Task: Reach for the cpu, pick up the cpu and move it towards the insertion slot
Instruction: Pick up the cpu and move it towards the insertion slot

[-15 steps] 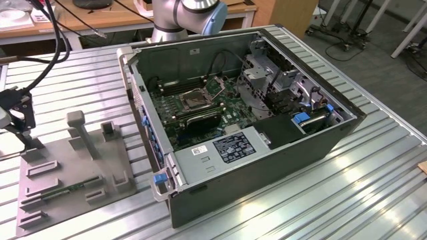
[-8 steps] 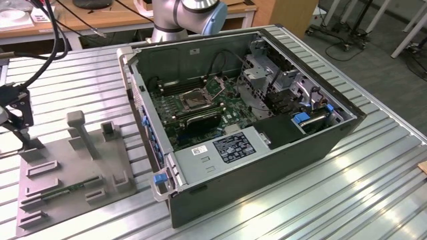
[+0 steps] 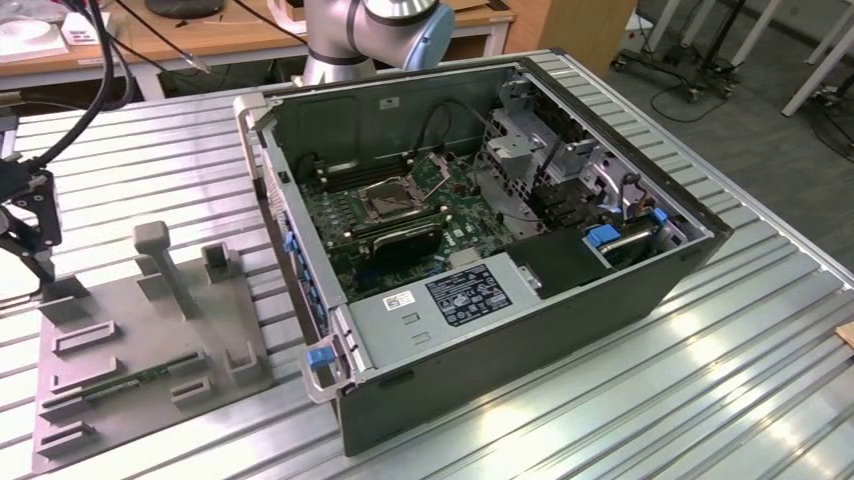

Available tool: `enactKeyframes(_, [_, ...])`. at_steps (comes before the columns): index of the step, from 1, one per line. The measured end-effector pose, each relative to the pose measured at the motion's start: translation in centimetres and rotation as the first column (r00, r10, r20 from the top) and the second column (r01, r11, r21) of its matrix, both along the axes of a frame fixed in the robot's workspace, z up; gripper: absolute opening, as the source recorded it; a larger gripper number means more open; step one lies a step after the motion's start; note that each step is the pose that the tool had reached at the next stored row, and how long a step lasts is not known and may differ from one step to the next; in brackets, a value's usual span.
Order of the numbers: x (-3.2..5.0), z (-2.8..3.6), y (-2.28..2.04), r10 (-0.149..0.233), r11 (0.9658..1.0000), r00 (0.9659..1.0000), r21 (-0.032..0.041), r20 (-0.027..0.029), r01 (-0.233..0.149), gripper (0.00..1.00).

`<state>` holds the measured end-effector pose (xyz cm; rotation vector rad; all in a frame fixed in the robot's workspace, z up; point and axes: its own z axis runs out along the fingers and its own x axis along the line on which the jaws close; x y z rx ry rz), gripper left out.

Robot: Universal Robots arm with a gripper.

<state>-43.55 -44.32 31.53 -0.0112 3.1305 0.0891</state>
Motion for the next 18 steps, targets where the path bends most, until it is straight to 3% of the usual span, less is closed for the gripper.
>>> enactKeyframes(18, [0.00, 0.96, 0.00, 0.000, 1.0000, 1.0000, 0.0000, -0.0001, 0.000, 0.54])
